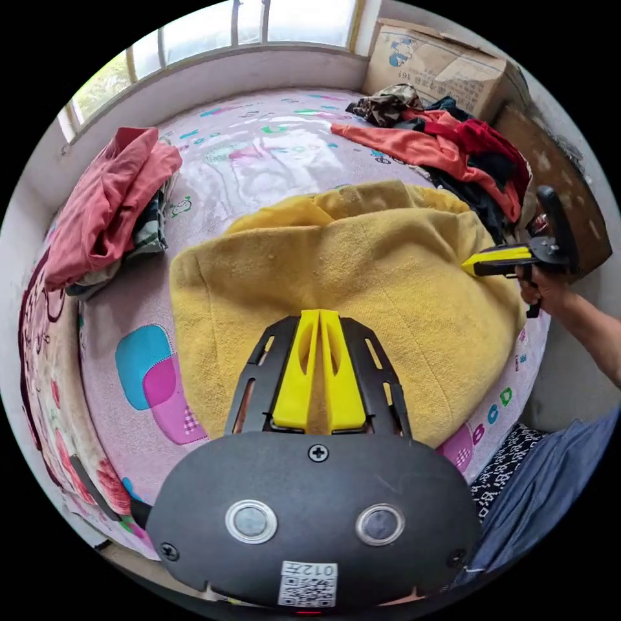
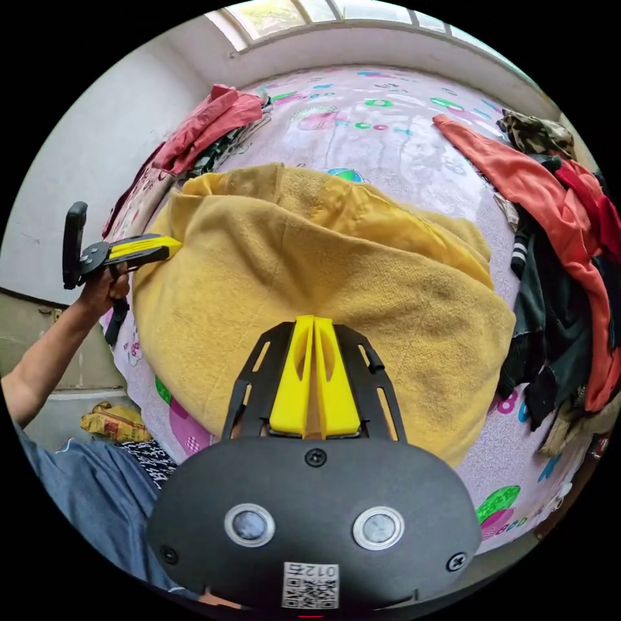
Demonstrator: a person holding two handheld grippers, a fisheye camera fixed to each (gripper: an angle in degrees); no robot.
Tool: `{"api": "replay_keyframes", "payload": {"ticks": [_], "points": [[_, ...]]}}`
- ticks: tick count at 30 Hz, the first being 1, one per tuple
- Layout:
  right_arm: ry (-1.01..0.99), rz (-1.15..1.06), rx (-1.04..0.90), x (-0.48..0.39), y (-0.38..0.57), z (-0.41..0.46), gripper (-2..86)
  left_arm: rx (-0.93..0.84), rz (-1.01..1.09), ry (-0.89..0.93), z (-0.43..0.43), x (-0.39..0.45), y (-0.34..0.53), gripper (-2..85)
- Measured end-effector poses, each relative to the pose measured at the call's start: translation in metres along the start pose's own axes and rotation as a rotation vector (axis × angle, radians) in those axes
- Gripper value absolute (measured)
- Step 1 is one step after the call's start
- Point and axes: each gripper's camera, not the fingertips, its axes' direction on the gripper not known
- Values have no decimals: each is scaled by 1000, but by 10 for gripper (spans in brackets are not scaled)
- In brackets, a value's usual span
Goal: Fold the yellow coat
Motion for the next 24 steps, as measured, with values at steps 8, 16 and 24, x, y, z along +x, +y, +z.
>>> {"api": "replay_keyframes", "payload": {"ticks": [8, 16, 24], "points": [[15, -136, 181, -31, -24, -23, 0, 131, 38, 3, -28, -14, -47, 2], [-18, -18, -16, 16, -59, 29, -1, 3, 26, 74, 7, -36, -77, 0], [-44, -18, 130, 55, 11, -50, 7, 213, -160, 124, -68, -45, -28, 17]]}}
